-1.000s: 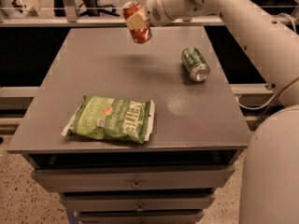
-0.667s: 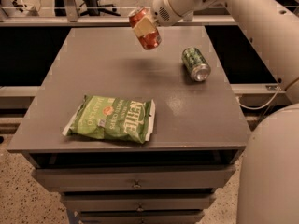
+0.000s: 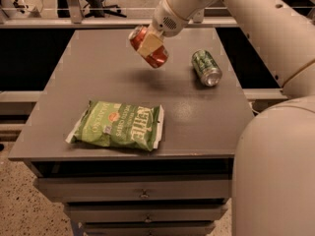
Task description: Knock coke can over
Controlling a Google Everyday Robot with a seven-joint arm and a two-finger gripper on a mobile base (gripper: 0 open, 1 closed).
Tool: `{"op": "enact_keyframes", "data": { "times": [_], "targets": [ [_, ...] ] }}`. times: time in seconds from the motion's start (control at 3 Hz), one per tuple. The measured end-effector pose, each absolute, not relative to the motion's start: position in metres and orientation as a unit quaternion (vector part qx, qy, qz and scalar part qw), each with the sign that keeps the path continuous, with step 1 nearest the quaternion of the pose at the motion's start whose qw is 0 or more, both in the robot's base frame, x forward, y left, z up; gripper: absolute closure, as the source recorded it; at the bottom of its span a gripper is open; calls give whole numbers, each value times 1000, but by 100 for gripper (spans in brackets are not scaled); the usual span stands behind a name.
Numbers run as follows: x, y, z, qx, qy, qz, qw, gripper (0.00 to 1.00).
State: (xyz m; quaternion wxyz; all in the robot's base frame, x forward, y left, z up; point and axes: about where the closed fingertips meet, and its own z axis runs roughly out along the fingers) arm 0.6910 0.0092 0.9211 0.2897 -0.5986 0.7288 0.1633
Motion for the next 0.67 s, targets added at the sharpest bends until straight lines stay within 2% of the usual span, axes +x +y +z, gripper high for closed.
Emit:
{"op": "enact_keyframes", "data": {
  "times": [0.67],
  "targets": [
    [668,56,903,-669,667,201,257,37]
  ]
}}
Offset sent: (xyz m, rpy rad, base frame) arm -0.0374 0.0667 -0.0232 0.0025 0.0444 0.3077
